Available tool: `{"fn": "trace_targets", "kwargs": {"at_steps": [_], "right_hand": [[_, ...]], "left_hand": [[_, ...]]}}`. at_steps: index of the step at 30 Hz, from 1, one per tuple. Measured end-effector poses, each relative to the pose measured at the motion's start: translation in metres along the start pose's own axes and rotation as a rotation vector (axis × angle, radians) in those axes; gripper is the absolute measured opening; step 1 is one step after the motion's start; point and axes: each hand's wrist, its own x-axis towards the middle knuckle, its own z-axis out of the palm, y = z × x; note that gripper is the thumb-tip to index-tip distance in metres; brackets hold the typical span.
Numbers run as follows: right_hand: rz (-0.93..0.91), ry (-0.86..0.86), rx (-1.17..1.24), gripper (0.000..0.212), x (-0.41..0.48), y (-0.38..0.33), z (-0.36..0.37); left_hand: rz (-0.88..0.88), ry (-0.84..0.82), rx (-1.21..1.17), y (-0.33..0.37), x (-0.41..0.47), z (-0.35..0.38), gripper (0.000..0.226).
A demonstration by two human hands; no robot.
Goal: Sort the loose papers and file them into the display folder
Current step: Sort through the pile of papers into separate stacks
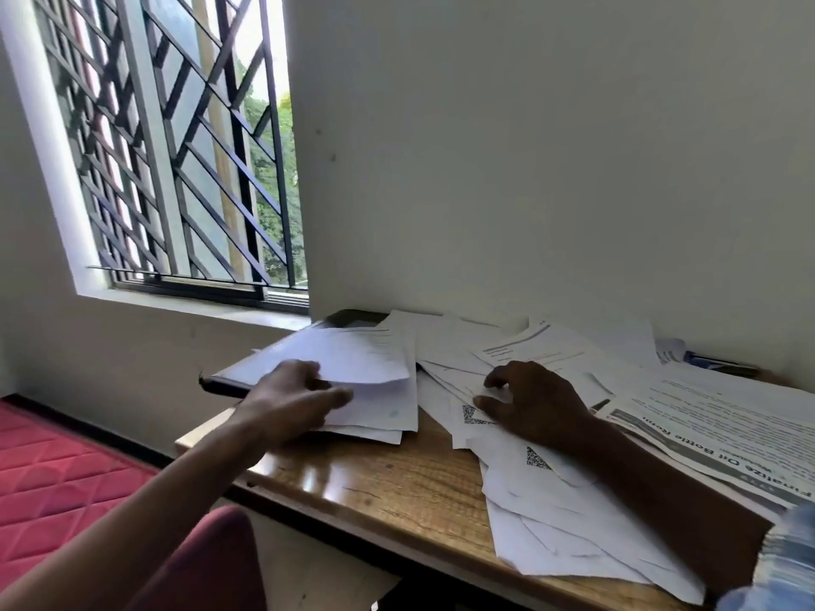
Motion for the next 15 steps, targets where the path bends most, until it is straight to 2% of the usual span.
{"fn": "trace_targets", "kwargs": {"at_steps": [3, 9, 12, 15], "right_hand": [[-0.005, -0.001, -0.016, 0.037, -0.002, -0.004, -0.002], [0.039, 0.002, 0.033, 0.027, -0.003, -0.012, -0.003], [0.094, 0.050, 0.084, 0.015, -0.002, -0.014, 0.002], [0.096, 0.120, 0.057, 0.011, 0.000, -0.014, 0.007]], "left_hand": [[0.020, -0.143, 0.330, 0.001, -0.007, -0.001, 0.064], [0.083, -0.137, 0.770, 0.022, -0.014, -0.002, 0.077], [0.150, -0.049, 0.720, 0.038, -0.013, -0.002, 0.081], [0.304, -0.033, 0.407, 0.058, -0.004, 0.006, 0.068]]}}
